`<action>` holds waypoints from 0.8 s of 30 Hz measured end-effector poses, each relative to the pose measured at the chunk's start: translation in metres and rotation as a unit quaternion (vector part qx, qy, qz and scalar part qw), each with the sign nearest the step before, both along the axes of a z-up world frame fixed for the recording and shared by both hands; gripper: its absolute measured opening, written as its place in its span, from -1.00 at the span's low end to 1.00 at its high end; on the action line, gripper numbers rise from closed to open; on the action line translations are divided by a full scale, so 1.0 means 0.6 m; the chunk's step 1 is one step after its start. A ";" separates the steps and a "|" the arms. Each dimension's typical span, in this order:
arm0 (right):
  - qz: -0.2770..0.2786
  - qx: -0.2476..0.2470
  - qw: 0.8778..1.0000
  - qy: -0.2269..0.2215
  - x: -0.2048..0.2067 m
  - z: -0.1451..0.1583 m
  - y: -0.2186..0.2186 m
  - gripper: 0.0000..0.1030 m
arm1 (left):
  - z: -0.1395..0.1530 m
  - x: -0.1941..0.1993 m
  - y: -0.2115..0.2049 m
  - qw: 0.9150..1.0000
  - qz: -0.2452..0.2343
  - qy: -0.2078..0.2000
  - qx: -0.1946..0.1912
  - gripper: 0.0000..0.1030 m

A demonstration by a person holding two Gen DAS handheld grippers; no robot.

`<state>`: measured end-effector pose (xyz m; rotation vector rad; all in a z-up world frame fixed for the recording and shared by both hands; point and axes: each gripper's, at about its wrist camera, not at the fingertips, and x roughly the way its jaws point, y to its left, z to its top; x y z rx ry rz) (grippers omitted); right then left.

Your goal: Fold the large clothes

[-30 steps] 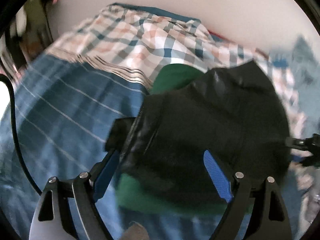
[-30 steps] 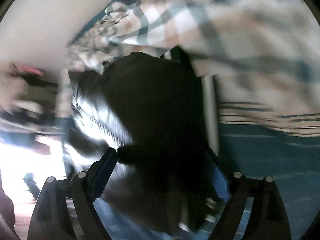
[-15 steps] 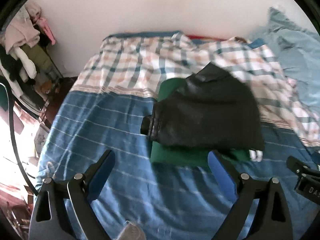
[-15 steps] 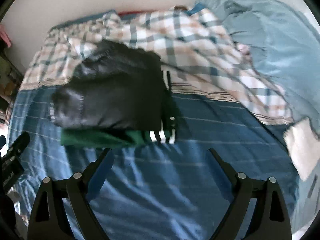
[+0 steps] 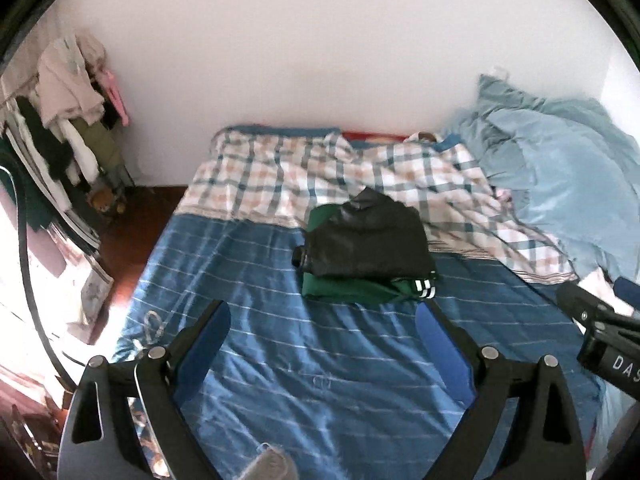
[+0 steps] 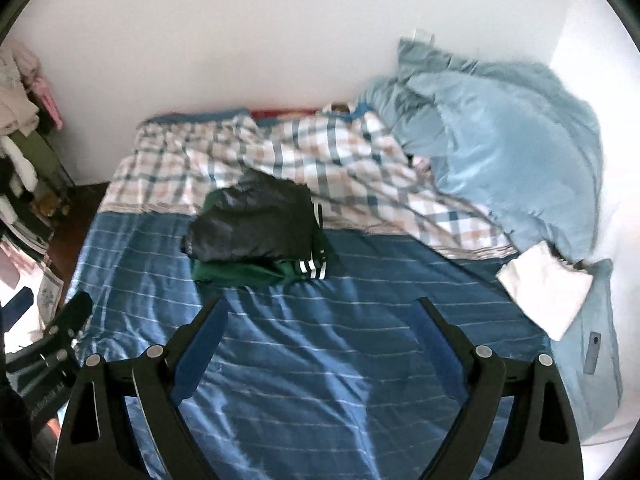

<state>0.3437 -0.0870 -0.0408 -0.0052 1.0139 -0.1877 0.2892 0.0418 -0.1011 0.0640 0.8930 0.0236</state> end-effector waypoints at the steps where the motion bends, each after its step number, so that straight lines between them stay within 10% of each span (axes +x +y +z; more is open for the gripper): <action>1: 0.001 -0.001 1.000 -0.005 -0.018 0.020 0.003 0.83 | 0.011 -0.012 0.000 1.000 -0.002 -0.003 -0.001 0.83; 9: 0.011 -0.009 0.999 -0.050 -0.154 0.159 0.014 0.83 | 0.103 -0.111 -0.006 0.999 -0.005 -0.035 -0.010 0.83; 24: 0.029 -0.004 0.996 -0.084 -0.262 0.246 -0.003 0.91 | 0.164 -0.190 -0.025 0.998 0.009 -0.066 -0.014 0.84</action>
